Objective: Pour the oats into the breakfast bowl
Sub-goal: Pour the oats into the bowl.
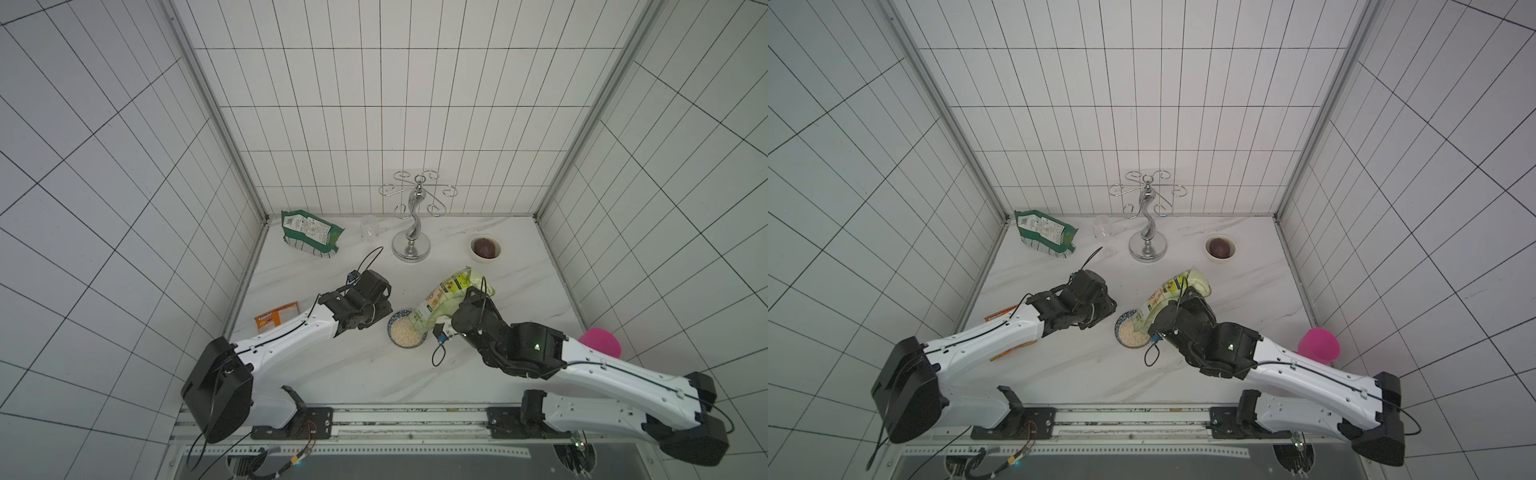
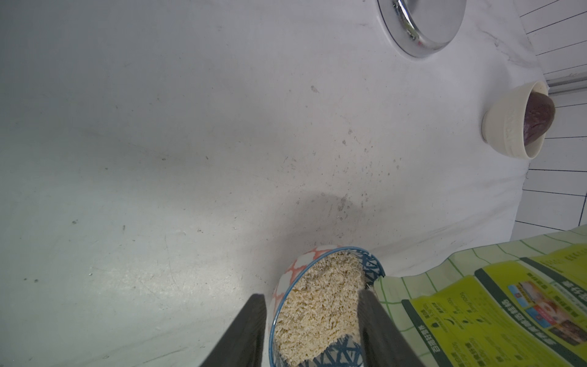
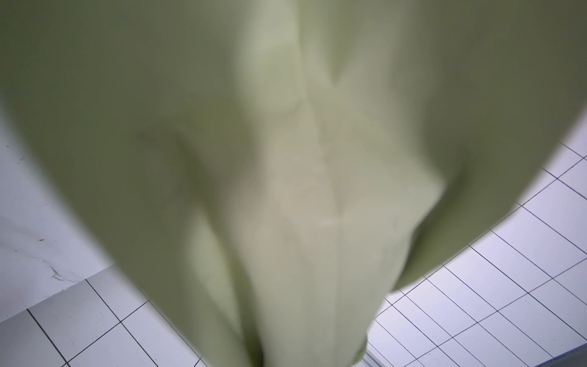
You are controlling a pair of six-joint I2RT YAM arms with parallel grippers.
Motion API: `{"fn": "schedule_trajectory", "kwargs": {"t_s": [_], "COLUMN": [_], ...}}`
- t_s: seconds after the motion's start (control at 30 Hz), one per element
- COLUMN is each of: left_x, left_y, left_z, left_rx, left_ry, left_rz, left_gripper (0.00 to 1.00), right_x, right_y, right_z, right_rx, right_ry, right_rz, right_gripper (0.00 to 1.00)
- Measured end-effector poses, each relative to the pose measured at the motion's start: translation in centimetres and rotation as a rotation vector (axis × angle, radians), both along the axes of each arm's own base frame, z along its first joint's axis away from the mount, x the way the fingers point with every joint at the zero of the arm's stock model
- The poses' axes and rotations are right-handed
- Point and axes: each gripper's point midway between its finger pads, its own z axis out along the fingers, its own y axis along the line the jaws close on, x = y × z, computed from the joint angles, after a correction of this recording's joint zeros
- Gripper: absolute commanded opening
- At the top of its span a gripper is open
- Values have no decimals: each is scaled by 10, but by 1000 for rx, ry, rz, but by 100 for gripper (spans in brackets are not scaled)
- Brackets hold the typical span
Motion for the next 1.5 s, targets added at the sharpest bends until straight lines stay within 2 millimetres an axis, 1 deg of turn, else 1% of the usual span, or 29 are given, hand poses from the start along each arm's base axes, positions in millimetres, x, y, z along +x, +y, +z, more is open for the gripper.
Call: {"fn": "schedule_trajectory", "kwargs": {"t_s": [0.33, 0.57, 1.13, 1.33, 1.5], "left_x": [0, 0, 0, 0, 0], "left_y": [0, -1, -1, 0, 5], "left_z": [0, 0, 0, 2, 7], "left_rx": [-3, -6, -6, -6, -10], "left_ry": [1, 2, 3, -2, -10], "left_rz": [2, 3, 4, 7, 17], "left_gripper": [49, 49, 49, 49, 49], "right_x": [0, 0, -2, -8, -12], "right_y": [3, -1, -1, -8, -13], "right_z": [0, -20, -21, -22, -28], "right_rx": [10, 7, 155, 249, 331], "right_ry": [-2, 12, 34, 76, 123], "right_rz": [1, -20, -72, -92, -125], "right_gripper": [0, 0, 0, 0, 0]}}
